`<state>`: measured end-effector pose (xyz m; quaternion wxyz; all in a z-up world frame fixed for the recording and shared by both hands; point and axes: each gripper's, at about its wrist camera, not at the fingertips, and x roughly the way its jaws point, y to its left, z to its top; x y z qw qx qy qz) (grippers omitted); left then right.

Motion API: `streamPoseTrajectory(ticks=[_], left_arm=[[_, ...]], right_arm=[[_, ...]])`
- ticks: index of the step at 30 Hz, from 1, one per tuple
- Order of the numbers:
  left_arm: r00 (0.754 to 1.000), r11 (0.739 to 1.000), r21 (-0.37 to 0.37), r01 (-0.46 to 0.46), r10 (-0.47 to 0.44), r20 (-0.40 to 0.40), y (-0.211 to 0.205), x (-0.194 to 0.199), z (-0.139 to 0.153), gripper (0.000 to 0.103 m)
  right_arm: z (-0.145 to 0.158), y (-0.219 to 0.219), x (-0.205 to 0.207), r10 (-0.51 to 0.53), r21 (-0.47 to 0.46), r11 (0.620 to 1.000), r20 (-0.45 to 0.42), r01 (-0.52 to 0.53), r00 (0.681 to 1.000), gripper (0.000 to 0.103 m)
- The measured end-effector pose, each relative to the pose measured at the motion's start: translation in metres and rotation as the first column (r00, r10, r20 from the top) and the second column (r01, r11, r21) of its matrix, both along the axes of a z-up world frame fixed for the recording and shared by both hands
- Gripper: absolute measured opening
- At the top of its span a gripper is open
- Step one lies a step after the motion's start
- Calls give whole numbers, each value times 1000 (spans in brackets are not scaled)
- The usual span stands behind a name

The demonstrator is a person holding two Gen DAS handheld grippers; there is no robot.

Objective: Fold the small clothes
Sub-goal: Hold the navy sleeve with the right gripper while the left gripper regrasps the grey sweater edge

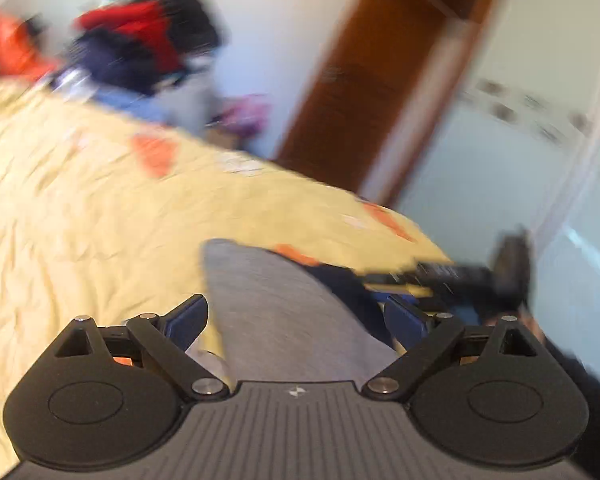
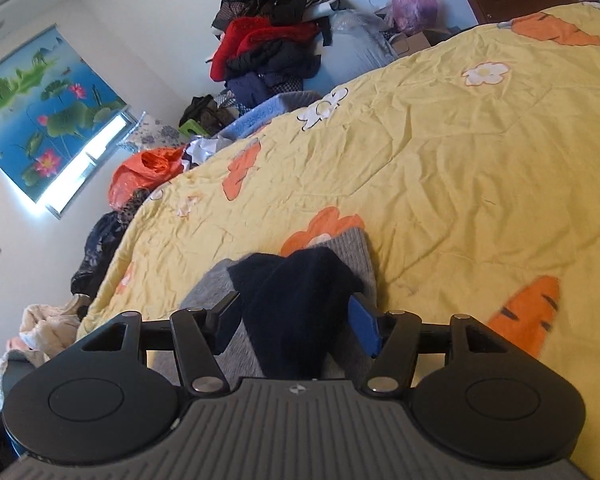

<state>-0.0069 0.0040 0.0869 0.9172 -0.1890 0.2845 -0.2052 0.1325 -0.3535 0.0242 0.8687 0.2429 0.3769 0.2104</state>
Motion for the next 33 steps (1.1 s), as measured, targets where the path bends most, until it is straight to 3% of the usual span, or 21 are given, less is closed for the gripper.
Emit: streamPoseTrajectory(ticks=[1, 2, 4, 6, 9, 12, 14, 15, 17, 21, 24, 25, 26, 30, 33], left_arm=[[999, 999, -36, -11, 9, -49, 1, 11, -8, 96], [996, 998, -67, -12, 6, -94, 2, 18, -15, 96], [987, 995, -98, 14, -29, -156, 0, 29, -26, 96], [979, 991, -121, 51, -74, -193, -6, 34, -39, 96], [963, 991, -113, 74, -101, -251, -21, 40, -62, 95], [962, 992, -104, 77, -102, -252, -22, 34, -68, 95], [961, 991, -100, 90, -113, -254, -18, 27, -70, 95], [958, 991, -102, 92, -116, -263, -15, 24, -70, 95], [952, 989, -111, 98, -126, -279, -9, 18, -70, 95], [951, 988, -109, 108, -135, -278, -1, 3, -71, 95], [946, 987, -94, 131, -153, -286, -13, 5, -75, 95], [949, 988, -77, 135, -151, -276, -17, 4, -74, 95], [952, 989, -55, 141, -150, -269, -21, 3, -74, 95], [951, 988, -23, 154, -155, -269, -24, 3, -72, 95], [948, 988, -27, 153, -154, -278, -16, 9, -72, 96]], right_arm=[[-4, 6, 6, -7, -41, 999, -16, 6, 1000, 33], [-7, 12, 11, -16, -86, 996, -31, 13, 999, 17], [-5, 22, 16, 20, -122, 992, -22, -23, 1000, 16], [4, 22, 14, 42, -174, 984, 48, -33, 998, 15], [-10, 4, 29, -10, -159, 987, -35, 4, 999, 18], [-13, -4, 14, -23, -85, 996, -76, 17, 997, 37], [-2, -12, -14, -21, -29, 999, -40, 20, 999, 54], [1, -16, -28, -22, -9, 1000, -32, 22, 999, 55], [3, -20, -55, 22, 15, 1000, -57, -21, 998, 54], [6, -17, -106, 95, -24, 995, -69, -97, 993, 46], [4, -5, -124, 153, -31, 987, -91, -157, 984, 44], [3, 3, -126, 166, -66, 983, -99, -173, 981, 36], [1, 10, -128, 176, -102, 977, -99, -186, 979, 15], [-6, 14, -135, 197, -266, 939, -100, -217, 975, 12], [-13, -5, -133, 170, -185, 965, -115, -189, 979, 12]])
